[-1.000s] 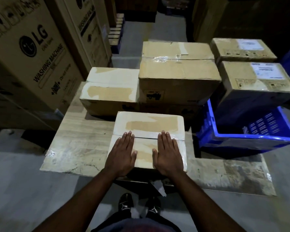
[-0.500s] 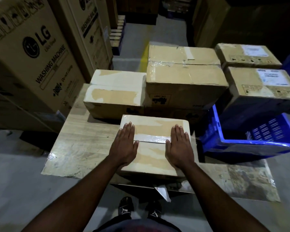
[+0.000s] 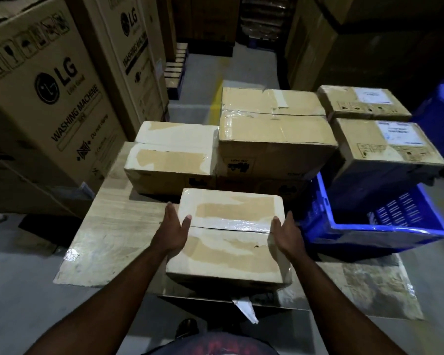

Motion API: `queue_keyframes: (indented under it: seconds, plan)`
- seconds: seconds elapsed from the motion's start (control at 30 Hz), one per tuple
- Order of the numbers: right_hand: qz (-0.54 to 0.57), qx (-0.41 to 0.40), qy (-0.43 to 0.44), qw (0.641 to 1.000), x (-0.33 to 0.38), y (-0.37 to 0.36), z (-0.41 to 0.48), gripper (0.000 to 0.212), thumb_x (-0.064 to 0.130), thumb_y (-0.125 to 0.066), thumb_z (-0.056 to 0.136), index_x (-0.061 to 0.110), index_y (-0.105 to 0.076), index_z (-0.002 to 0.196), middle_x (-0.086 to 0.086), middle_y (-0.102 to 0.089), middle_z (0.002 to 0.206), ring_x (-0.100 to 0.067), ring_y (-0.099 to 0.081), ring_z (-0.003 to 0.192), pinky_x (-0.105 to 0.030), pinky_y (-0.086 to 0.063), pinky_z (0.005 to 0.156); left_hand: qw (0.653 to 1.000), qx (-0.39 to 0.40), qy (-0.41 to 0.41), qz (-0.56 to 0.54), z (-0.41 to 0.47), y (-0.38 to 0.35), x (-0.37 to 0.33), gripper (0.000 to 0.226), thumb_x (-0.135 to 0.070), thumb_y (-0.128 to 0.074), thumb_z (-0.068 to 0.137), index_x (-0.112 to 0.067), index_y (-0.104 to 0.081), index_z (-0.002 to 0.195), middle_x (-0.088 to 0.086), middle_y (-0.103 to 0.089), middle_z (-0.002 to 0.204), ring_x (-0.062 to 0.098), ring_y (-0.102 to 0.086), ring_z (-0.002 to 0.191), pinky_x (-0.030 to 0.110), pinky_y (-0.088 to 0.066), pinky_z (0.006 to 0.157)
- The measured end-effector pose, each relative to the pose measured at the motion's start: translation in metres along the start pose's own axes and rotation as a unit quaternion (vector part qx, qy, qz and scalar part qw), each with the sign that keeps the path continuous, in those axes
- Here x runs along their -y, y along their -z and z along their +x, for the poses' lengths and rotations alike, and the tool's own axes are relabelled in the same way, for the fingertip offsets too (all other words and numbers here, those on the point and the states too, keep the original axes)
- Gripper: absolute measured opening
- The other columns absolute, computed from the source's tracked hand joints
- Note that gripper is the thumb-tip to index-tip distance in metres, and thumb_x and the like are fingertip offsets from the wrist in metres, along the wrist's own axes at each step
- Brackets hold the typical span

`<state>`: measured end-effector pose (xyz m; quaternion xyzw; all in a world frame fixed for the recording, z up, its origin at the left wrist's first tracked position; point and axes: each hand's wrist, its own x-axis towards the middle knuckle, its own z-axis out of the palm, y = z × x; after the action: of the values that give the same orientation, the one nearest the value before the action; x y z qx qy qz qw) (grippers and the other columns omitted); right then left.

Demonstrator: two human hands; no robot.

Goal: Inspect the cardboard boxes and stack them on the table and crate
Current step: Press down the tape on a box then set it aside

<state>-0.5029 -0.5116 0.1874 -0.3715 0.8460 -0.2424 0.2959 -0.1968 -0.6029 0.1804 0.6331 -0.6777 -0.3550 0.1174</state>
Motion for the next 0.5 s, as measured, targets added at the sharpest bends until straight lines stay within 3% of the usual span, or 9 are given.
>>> queue_keyframes:
  seconds: [0.07, 0.13, 0.33, 0.5]
  plan:
    - [0.038, 0.031, -0.015, 0.999, 0.003, 0.004, -0.001, 0.053, 0.038, -0.043, 0.103, 0.008, -0.038, 0.146, -0.021, -0.052, 0.141, -0.038, -0.051, 0.127, -0.038, -0.04, 0.101, 0.999, 0.004, -0.003, -0.039, -0.002, 0.002, -0.006, 0.064, -0.041, -0.043, 0.101, -0.006, -0.023, 0.151, 0.015, -0.043, 0.149, 0.033, -0.045, 0.133, 0.033, -0.037, 0.1]
    - [0.055, 0.018, -0.016, 0.998, 0.005, 0.008, -0.005, 0.048, 0.037, -0.048, 0.101, 0.008, -0.047, 0.138, -0.02, -0.058, 0.134, -0.037, -0.056, 0.121, -0.037, -0.042, 0.096, 0.998, -0.014, -0.001, -0.061, -0.003, 0.002, -0.011, 0.05, -0.034, -0.049, 0.101, -0.007, -0.037, 0.141, 0.016, -0.056, 0.135, 0.035, -0.055, 0.12, 0.033, -0.04, 0.09]
    - [0.088, -0.024, 0.023, 0.996, 0.004, 0.026, -0.02, 0.039, 0.032, -0.06, 0.096, 0.006, -0.052, 0.124, -0.015, -0.063, 0.12, -0.034, -0.061, 0.109, -0.041, -0.05, 0.09, 0.994, -0.045, -0.027, -0.101, -0.007, 0.014, -0.019, 0.038, -0.028, -0.06, 0.095, -0.009, -0.045, 0.125, 0.011, -0.064, 0.118, 0.029, -0.061, 0.104, 0.033, -0.043, 0.079]
    - [0.107, -0.06, 0.072, 0.99, 0.009, 0.036, -0.037, 0.033, 0.03, -0.065, 0.094, 0.009, -0.049, 0.114, -0.003, -0.061, 0.1, -0.026, -0.062, 0.094, -0.031, -0.043, 0.074, 0.986, -0.082, -0.069, -0.126, -0.021, 0.023, -0.017, 0.031, -0.025, -0.063, 0.094, -0.015, -0.044, 0.116, 0.007, -0.065, 0.114, 0.026, -0.063, 0.1, 0.039, -0.051, 0.079]
